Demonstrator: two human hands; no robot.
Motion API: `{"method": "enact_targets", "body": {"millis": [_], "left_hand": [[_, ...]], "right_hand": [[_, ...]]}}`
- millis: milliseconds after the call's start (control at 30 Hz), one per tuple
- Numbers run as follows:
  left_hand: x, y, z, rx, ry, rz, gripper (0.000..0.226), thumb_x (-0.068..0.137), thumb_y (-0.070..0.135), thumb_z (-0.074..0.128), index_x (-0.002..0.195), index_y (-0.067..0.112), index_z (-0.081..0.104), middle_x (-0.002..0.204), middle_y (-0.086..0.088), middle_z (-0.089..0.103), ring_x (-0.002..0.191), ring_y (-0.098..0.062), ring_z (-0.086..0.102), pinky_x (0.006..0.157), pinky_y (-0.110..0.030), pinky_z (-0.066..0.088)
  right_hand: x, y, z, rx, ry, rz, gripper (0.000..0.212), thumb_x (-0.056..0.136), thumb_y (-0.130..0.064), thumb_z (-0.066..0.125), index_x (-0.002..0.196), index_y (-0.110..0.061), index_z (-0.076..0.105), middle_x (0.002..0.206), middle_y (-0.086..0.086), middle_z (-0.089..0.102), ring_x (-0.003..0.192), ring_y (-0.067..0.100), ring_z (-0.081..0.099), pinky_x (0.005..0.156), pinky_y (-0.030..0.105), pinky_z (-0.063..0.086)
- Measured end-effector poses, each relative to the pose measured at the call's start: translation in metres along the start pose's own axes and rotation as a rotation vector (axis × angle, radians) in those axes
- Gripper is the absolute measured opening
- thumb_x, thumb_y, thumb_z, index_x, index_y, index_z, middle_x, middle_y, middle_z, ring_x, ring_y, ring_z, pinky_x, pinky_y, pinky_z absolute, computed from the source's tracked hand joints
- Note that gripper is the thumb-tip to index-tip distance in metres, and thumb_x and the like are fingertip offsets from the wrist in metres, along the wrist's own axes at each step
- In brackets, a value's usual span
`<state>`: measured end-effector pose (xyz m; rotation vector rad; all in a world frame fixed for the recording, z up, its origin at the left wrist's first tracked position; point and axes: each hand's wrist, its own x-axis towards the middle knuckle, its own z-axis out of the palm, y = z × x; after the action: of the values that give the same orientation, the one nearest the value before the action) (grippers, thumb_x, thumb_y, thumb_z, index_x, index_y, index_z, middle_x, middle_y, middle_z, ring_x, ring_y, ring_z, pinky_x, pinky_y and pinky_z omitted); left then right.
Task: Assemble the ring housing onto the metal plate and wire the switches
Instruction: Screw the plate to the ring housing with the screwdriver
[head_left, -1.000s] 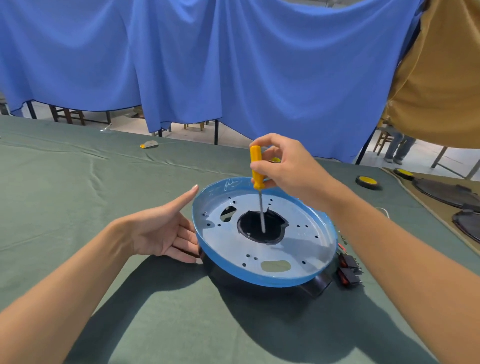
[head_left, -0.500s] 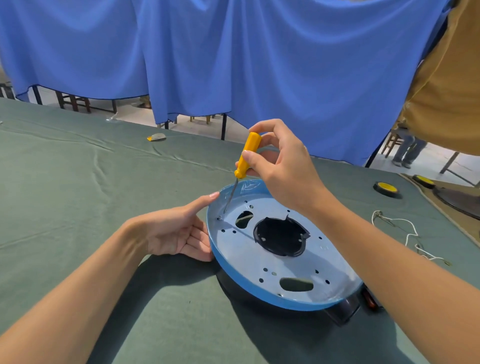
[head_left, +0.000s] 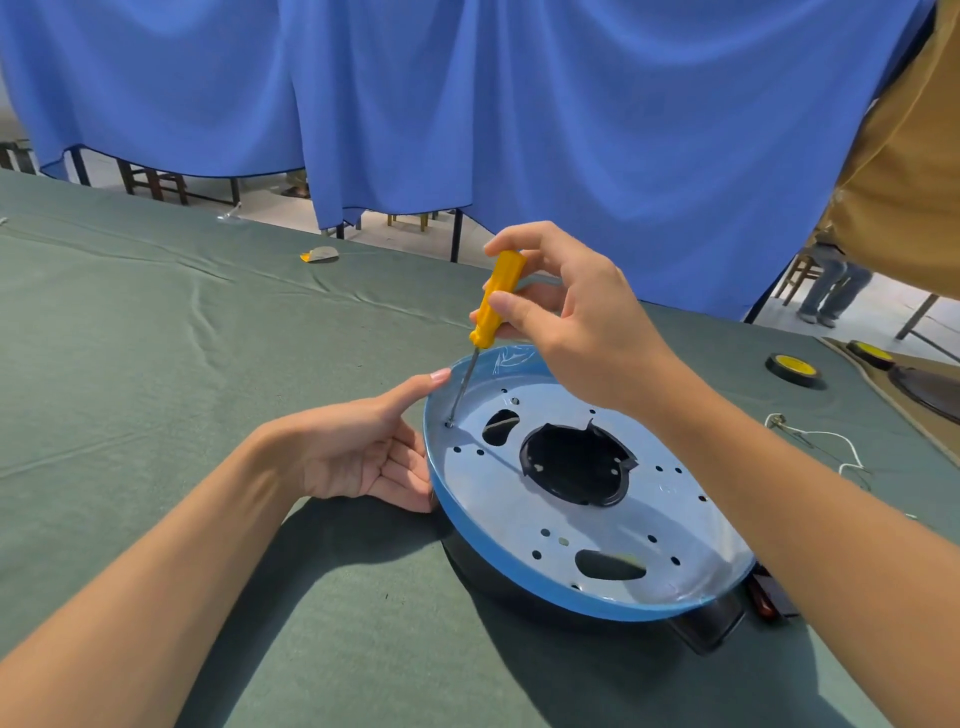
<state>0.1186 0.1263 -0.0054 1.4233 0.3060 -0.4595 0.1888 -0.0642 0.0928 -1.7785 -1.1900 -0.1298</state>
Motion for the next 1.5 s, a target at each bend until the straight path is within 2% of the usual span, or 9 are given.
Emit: {"method": "enact_targets", "body": {"millis": [167, 300, 467, 600, 833, 1000, 1133, 1333, 1500], "left_hand": [[-0.001, 0.000, 0.001, 0.012, 0.012, -0.005, 0.108, 0.063, 0.073, 0.066, 0.127, -0.013, 0.056, 0.126, -0.038, 0.055, 0.104, -0.040, 0.060, 0.076, -0.038, 0.060], [0.000, 0.000, 0.000, 0.015, 0.016, -0.002, 0.109, 0.063, 0.074, 0.066, 0.127, -0.013, 0.056, 0.128, -0.039, 0.053, 0.104, -0.040, 0.060, 0.077, -0.038, 0.060], [0.000, 0.000, 0.000, 0.025, 0.017, -0.005, 0.111, 0.061, 0.075, 0.068, 0.127, -0.013, 0.057, 0.128, -0.039, 0.054, 0.106, -0.040, 0.060, 0.078, -0.038, 0.059], [0.000, 0.000, 0.001, 0.023, 0.024, -0.001, 0.112, 0.058, 0.076, 0.071, 0.125, -0.013, 0.058, 0.129, -0.038, 0.053, 0.104, -0.039, 0.061, 0.077, -0.038, 0.059], [0.000, 0.000, 0.002, 0.016, 0.058, -0.006, 0.116, 0.053, 0.076, 0.073, 0.125, -0.013, 0.058, 0.125, -0.037, 0.056, 0.090, -0.034, 0.067, 0.073, -0.037, 0.060], [0.001, 0.000, 0.001, 0.026, 0.059, -0.002, 0.119, 0.046, 0.076, 0.076, 0.124, -0.012, 0.059, 0.124, -0.037, 0.058, 0.091, -0.034, 0.067, 0.072, -0.037, 0.060], [0.002, 0.000, 0.000, 0.024, 0.055, -0.001, 0.114, 0.053, 0.077, 0.073, 0.123, -0.012, 0.060, 0.124, -0.036, 0.058, 0.087, -0.032, 0.069, 0.074, -0.038, 0.061], [0.002, -0.001, 0.000, 0.037, 0.065, 0.007, 0.122, 0.040, 0.077, 0.081, 0.121, -0.012, 0.062, 0.121, -0.036, 0.060, 0.085, -0.032, 0.070, 0.072, -0.037, 0.060], [0.002, -0.002, 0.000, 0.039, 0.062, 0.009, 0.121, 0.041, 0.078, 0.081, 0.119, -0.012, 0.063, 0.120, -0.036, 0.061, 0.081, -0.030, 0.071, 0.070, -0.036, 0.060]], "right_hand": [[0.001, -0.004, -0.001, 0.017, -0.104, -0.018, 0.027, 0.093, 0.007, 0.055, 0.115, -0.009, 0.054, 0.100, 0.020, 0.056, 0.087, 0.027, 0.071, 0.081, 0.040, 0.059], [0.007, -0.010, 0.000, -0.211, -0.067, -0.063, 0.014, 0.091, -0.011, 0.065, 0.103, -0.012, 0.058, 0.086, 0.012, 0.060, 0.077, 0.026, 0.067, 0.072, 0.038, 0.058], [0.018, -0.014, 0.008, -0.525, -0.025, -0.019, 0.023, 0.093, -0.028, 0.058, 0.076, -0.015, 0.049, 0.058, 0.000, 0.046, 0.054, 0.011, 0.040, 0.059, 0.027, 0.032], [0.024, -0.022, 0.007, -0.643, -0.130, 0.088, 0.032, 0.093, -0.042, 0.051, 0.083, -0.012, 0.050, 0.068, -0.001, 0.048, 0.064, 0.015, 0.041, 0.057, 0.030, 0.029], [0.030, -0.030, 0.004, -0.699, -0.176, 0.027, 0.016, 0.091, -0.020, 0.046, 0.092, -0.014, 0.061, 0.063, -0.008, 0.045, 0.058, 0.011, 0.039, 0.058, 0.030, 0.034], [0.035, -0.032, 0.002, -0.749, -0.226, 0.184, 0.032, 0.088, -0.037, 0.047, 0.095, -0.008, 0.060, 0.081, 0.004, 0.058, 0.072, 0.023, 0.051, 0.062, 0.034, 0.043], [0.038, -0.035, -0.003, -0.729, -0.317, 0.169, 0.027, 0.088, -0.022, 0.048, 0.101, -0.009, 0.067, 0.096, 0.012, 0.067, 0.081, 0.026, 0.057, 0.065, 0.034, 0.048], [0.038, -0.036, -0.006, -0.770, -0.354, 0.168, 0.041, 0.092, -0.046, 0.050, 0.108, -0.010, 0.061, 0.092, 0.008, 0.063, 0.076, 0.017, 0.052, 0.058, 0.030, 0.038], [0.036, -0.039, -0.002, -0.676, -0.344, 0.111, 0.023, 0.094, -0.022, 0.040, 0.113, -0.016, 0.052, 0.078, 0.001, 0.051, 0.069, 0.019, 0.045, 0.058, 0.033, 0.035]]}}
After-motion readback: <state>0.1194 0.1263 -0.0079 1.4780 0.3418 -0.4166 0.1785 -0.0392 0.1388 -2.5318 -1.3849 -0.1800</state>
